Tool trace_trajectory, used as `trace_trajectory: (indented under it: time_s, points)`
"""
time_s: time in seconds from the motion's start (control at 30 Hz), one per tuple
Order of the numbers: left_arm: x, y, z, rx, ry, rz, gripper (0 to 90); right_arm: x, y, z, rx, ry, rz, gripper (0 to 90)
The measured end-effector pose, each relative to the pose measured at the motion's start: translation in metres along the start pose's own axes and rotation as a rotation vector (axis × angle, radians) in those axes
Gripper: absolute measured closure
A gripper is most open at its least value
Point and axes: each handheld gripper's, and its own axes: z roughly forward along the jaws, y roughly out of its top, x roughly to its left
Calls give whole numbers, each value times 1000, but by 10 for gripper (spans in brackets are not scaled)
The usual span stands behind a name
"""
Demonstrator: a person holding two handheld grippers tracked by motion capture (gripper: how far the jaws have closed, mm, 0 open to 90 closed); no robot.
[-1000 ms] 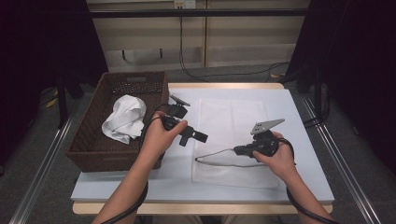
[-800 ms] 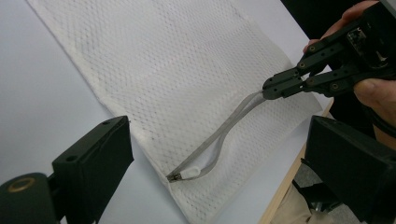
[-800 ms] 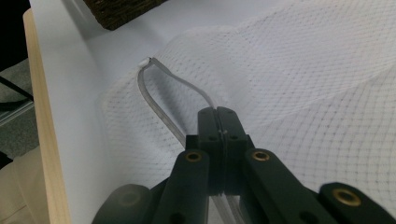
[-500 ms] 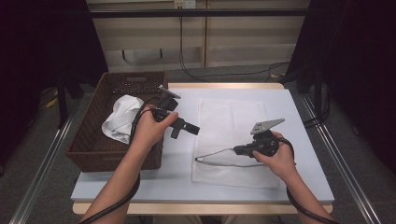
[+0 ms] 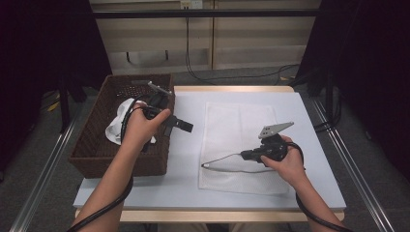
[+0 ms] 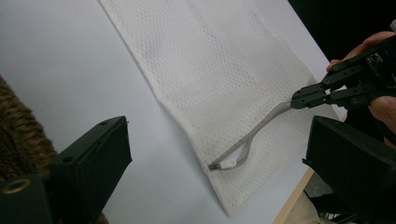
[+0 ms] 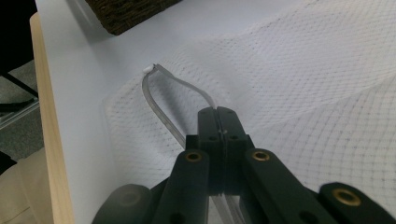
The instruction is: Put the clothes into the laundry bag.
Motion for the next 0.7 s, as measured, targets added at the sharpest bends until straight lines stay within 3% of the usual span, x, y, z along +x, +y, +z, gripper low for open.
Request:
trace_trajectory:
  time_s: [0.33,0.43,0.5,0.53,0.67,0.7]
  points:
    - [24,-6,-12,-16,57,-35,61,0,-2,0,5,-5,2,900]
    - [28,-7,-13,-52,78,-84,61,0,-2,1,4,-1,2,900]
    - [35,-9,-16,-40,91,-72,62,0,-2,1,4,-1,1,900]
    - [35,-9,-15,-58,97,-99,62,0,-2,1,3,0,2,900]
    - [45,-11,-19,-34,116,-80,62,0,-2,2,5,-1,2,900]
    - [46,-11,-18,-52,116,-104,63,0,-2,2,7,-2,2,900]
